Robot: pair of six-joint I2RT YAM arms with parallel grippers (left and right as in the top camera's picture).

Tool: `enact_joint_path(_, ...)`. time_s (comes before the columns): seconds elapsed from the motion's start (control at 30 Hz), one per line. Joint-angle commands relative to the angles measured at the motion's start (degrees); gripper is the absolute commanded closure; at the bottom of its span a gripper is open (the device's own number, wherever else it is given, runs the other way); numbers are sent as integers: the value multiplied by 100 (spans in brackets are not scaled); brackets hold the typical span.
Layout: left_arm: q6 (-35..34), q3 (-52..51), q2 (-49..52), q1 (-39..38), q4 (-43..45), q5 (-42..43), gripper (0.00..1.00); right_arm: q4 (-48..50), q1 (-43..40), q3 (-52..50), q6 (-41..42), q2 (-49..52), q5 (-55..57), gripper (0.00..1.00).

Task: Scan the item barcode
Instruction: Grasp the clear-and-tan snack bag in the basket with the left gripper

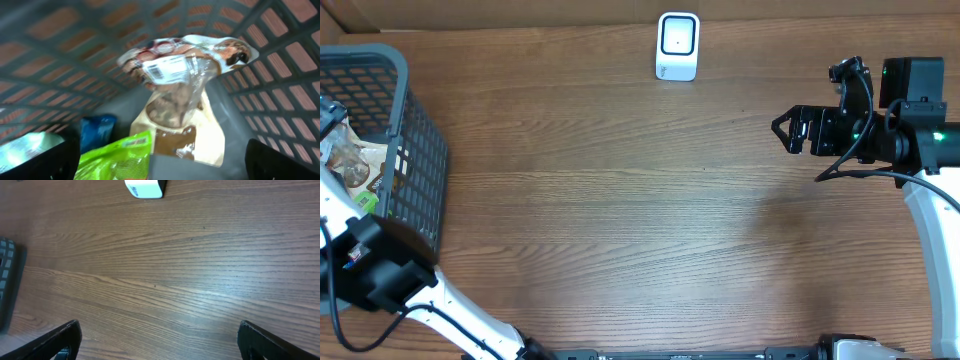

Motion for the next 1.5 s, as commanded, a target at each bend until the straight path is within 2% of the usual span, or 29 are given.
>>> enact_joint_path(0.0,-96,35,315,-208,157,-520,2,-4,22,136,-42,-13,-35,0)
enact_joint_path(0.5,-245,35,1593,-315,367,-328,5,-275,22,136,-42,-13,-35,0)
enact_joint_path(0.8,-271,-2,2052,-328,876,-74,6,-522,22,136,-37,-13,-35,0)
enact_joint_path(1.07,-267,-26,2520,-326,745,-26,13,-595,26,136,-35,-13,-37,0)
enact_joint_path(1.2,-286,-31,2693,-317,575,-24,23,-627,26,136,-37,-13,-37,0)
enact_joint_path(1.3,-339,-31,2728,-310,516,-26,27,-632,26,136,-37,-13,-37,0)
enact_joint_path(1.37,-339,-31,2728,-310,520,-24,39,-629,26,136,-37,-13,-37,0)
enact_joint_path(1.47,-337,-31,2728,-310,490,37,80,-629,26,136,-37,-13,-37,0)
